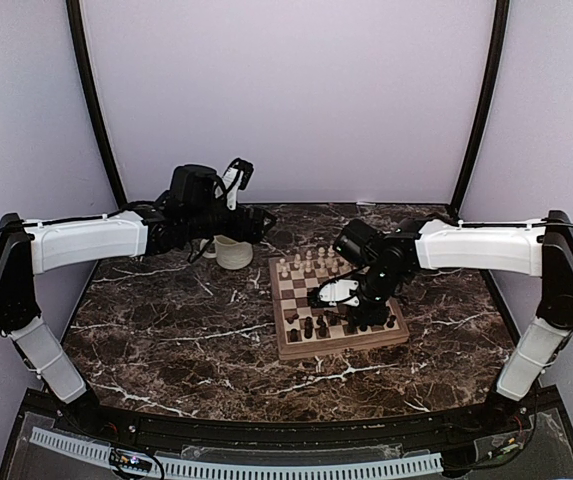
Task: Set up the chess pieces on the board
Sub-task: Place the queen at d8.
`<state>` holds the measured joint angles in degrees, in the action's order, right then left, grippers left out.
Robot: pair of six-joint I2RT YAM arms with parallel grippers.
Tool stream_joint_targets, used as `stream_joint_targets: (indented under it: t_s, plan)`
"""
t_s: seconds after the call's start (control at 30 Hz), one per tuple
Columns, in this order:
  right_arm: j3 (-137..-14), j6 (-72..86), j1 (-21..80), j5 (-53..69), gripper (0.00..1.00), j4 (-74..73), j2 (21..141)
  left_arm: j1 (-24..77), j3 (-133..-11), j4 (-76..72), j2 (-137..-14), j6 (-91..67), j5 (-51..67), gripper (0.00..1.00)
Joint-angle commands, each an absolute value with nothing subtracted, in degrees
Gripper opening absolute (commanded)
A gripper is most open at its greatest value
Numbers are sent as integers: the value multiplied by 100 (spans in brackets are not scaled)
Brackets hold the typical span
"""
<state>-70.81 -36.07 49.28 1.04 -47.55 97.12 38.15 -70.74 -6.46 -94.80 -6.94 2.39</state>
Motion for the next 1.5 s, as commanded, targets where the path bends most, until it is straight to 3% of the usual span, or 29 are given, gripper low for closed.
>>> stream_joint_targets:
  t_s: [0.0,0.27,0.73,1.2,1.47]
  plan:
    - [-7014,-3603,4983,18,5,-4584,9821,3839,-7040,-615,-9320,-726,306,92]
    - [-6989,-3612,4983,20,9,-4537,9862,3839,-7043,-608,-9332,-720,342,91]
    - [-7475,-3619,4983,85,37,-4914,9591,3839,-7062,-582,-9343,-699,361,91]
    - [-9036,-3363,4309,659,27,-5530,10665,3834,-7137,-455,-9317,-688,463,90]
    - [-9692,-3290,4223,1150,30,-5903,11417,3840,-7215,-327,-9312,-658,531,89]
